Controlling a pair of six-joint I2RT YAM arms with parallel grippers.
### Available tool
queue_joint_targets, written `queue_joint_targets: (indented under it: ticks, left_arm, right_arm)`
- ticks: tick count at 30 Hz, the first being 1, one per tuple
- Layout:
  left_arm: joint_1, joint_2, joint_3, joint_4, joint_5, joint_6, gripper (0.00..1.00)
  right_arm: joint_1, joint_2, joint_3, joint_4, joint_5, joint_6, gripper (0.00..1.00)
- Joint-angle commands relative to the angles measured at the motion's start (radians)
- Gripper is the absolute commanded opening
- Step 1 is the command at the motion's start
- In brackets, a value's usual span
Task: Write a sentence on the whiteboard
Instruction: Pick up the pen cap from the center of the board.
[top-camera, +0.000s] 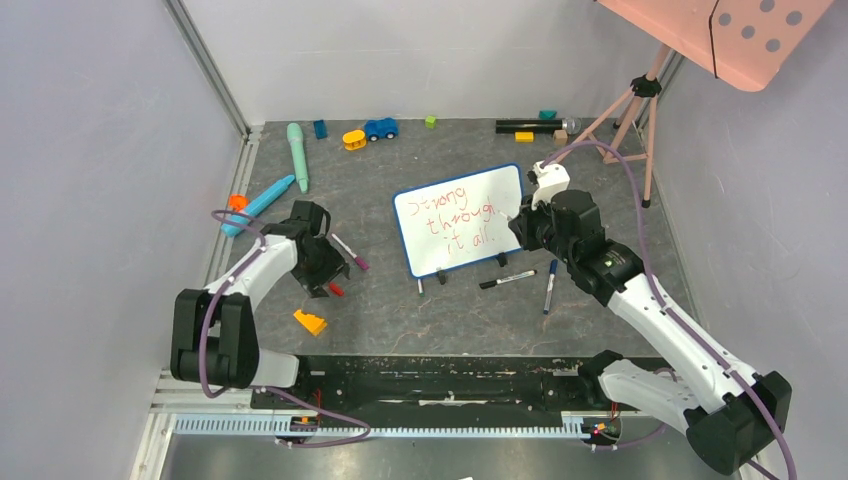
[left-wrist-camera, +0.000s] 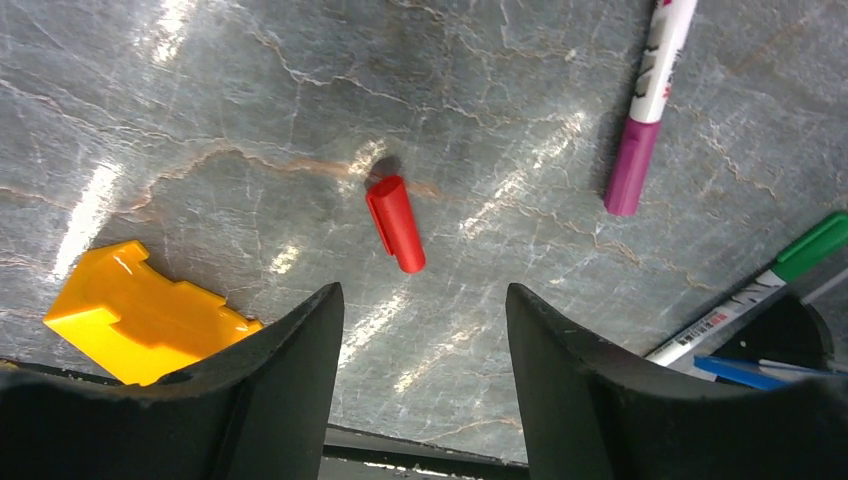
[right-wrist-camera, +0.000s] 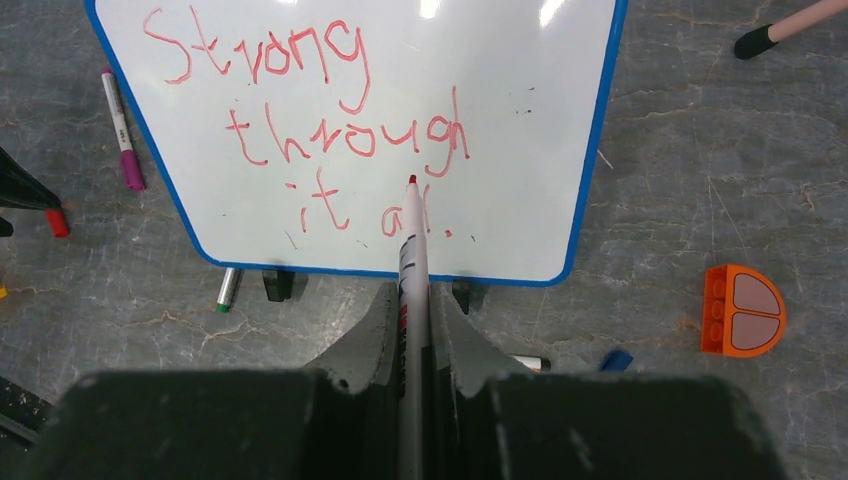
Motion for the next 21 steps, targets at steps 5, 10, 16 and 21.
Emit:
queue_joint_targets:
  ticks: [5,10,16,21]
  left_arm:
    - [0.038,0.048,0.048,-0.038,-0.128,-0.092,0.58]
    - [0.042,0.115,0.091,-0.024,-0.119,-0.075,0.57]
    - [0.038,0.161,0.036,0.031,-0.042,-0.119,0.53]
    - [0.004,0.172,0.002,0.060,-0.045,-0.178,0.28]
  right_arm:
    - [-0.003,0.010,0.009,0.063,0.005,0.016,0.01]
    - [-0.004,0.001,0.009,0.059,0.002,0.010,0.01]
    - [-0.004,0.009,0.029,0.059,0.001,0.009,0.01]
    - [-0.004,0.014,0.035,0.070,-0.025,0.006,0.01]
